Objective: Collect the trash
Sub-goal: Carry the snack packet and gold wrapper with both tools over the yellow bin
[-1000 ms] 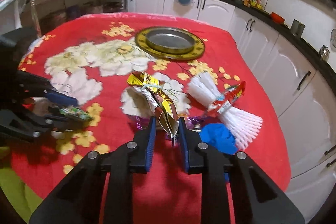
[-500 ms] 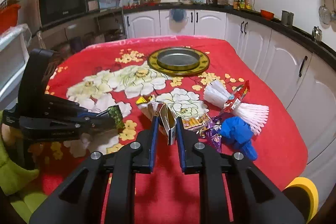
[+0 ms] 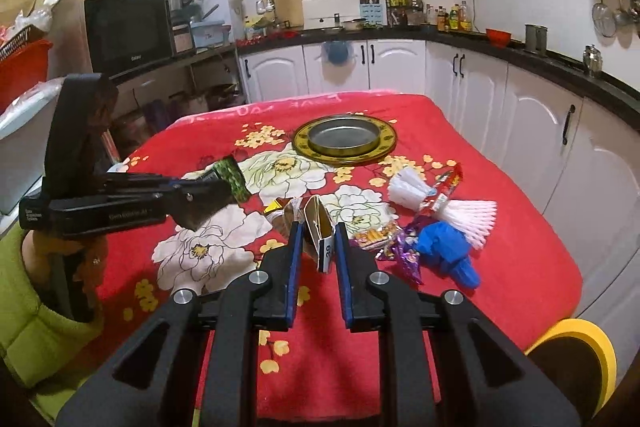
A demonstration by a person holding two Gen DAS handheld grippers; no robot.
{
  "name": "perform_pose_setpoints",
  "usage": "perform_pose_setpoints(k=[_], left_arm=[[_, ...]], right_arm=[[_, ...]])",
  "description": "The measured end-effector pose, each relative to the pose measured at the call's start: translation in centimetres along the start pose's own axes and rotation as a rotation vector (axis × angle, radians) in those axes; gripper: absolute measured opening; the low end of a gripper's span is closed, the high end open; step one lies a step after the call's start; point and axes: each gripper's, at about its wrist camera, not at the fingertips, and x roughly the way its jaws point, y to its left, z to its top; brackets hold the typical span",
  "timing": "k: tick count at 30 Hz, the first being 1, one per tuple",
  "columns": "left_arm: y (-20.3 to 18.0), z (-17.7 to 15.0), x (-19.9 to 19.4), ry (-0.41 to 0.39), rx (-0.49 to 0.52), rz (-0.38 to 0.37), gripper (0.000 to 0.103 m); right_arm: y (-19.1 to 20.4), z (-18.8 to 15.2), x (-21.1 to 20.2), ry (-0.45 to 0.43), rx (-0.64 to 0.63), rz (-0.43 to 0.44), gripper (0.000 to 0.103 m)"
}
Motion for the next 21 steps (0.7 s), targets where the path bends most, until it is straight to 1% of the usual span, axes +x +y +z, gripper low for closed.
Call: perform_pose_setpoints(k=[5, 12, 21], left_arm=[[-1.6, 0.4, -1.1, -0.045, 0.016, -0.011, 0.004], [-4.0, 0.6, -1.6, -0.078, 0.039, -0.034, 0.004], [-6.9, 0.5, -1.5, -0.081, 0.071, -0.073, 0.004]], right_arm=[[-0.8, -0.2, -2.0, -0.029, 0.021, -0.016, 0.016], [-1.6, -0.6, -4.7, -0.066, 0.031, -0.035, 0.016], [-3.5, -1.0, -7.6, -0.113, 0.074, -0.081, 0.015]])
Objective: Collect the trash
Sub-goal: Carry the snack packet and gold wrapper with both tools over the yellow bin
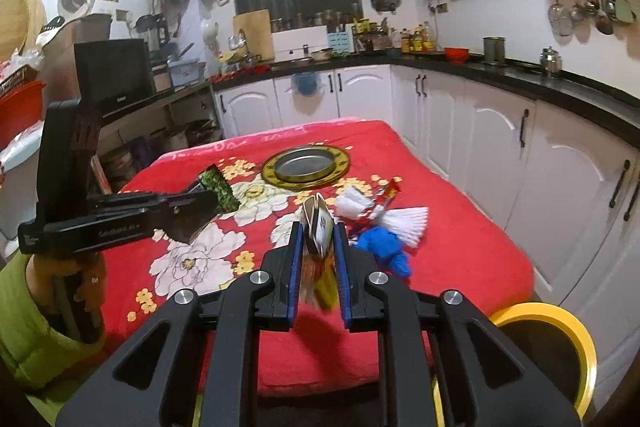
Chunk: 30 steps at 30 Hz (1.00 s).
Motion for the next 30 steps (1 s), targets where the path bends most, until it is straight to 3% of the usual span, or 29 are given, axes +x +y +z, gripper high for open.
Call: perform_pose_setpoints(k=[16, 30], left_arm=[[-7.3, 0.5, 4.3, 0.041, 0.031, -0.155, 0.004], [-15.4, 1.4, 7.8, 0.066, 0.153, -0.264, 0.004]], right_arm=[[-6.6, -1.4, -4.8, -0.057, 0.102, -0.191, 0.015], [-12.8, -3.1, -9.2, -0.114, 0.196, -0.337, 0.015]])
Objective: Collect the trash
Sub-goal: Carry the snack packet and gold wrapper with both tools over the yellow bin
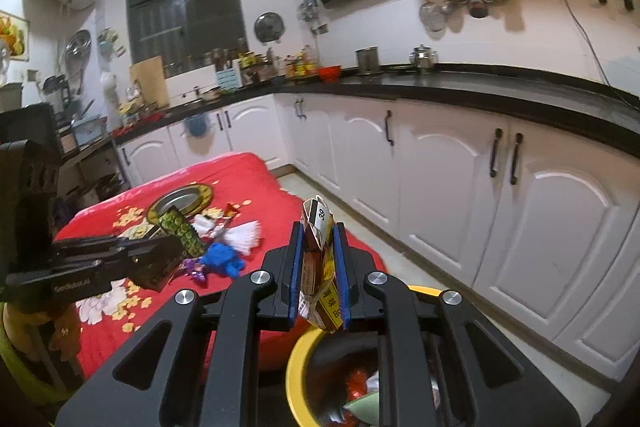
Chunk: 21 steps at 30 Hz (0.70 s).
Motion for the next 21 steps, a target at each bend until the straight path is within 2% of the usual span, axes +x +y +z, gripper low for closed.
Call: perform_pose_setpoints(k=[13, 21], left_arm=[[-2.9, -0.7, 3.4, 0.055, 0.037, -0.058, 0.004], [-4.6, -1.7, 5.5, 0.101, 0.058, -0.095, 0.004]], right_arm=[[-4.2, -0.9, -1.0, -0.013, 0.053, -0.091, 0.015], [-6.0, -1.8, -0.7, 0.005, 0.097, -0.116, 0.015]])
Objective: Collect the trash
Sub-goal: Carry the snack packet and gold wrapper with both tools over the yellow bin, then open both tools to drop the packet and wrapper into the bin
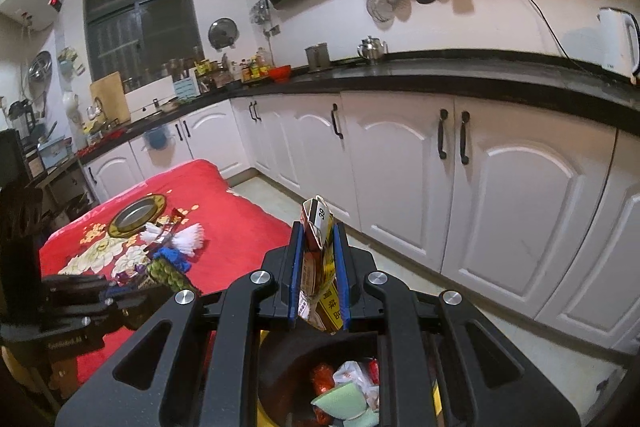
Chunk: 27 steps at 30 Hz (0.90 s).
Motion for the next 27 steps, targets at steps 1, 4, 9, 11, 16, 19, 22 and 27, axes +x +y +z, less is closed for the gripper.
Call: perform_pose_setpoints(k=[1, 4, 9, 11, 16, 19, 22, 27], left_arm=[[-0.2, -0.1, 0.3, 0.006, 0.001, -0.003, 0.004], [-0.5, -0.5, 1.3, 0.03, 0.005, -0.016, 0.004], [-1.2, -1.2, 2.9, 0.067, 0.018, -0.032, 0.004], [-1.4, -1.3, 3.4, 0.081, 0.021, -0.039, 0.004], [-1.9, -1.8, 4.6, 0.112, 0.032, -0.049, 0.004], [-2.2, -2.0, 5.4, 0.129, 0.035, -0.054, 0.004], [-2.3, -2.1, 5.9, 0.138, 0.034, -0.058, 0.005], [-2.2, -2.3, 6.9, 0.157, 0.025, -0.061, 0.005]], right_arm=[[-0.3, -0.1, 0.1, 0.005, 0.007, 0.0, 0.015], [-1.0, -0.4, 0.4, 0.015, 0.024, -0.008, 0.015], [-1.9, -0.8, 0.8, 0.028, 0.046, -0.015, 0.015], [-2.3, -1.0, 0.9, 0.034, 0.055, -0.019, 0.015], [-3.2, -1.6, 1.6, 0.058, 0.079, -0.022, 0.015], [-3.6, -1.9, 1.9, 0.071, 0.089, -0.02, 0.015], [-4.0, -2.3, 2.2, 0.084, 0.1, -0.017, 0.015], [-4.6, -2.6, 2.7, 0.104, 0.113, -0.007, 0.016]])
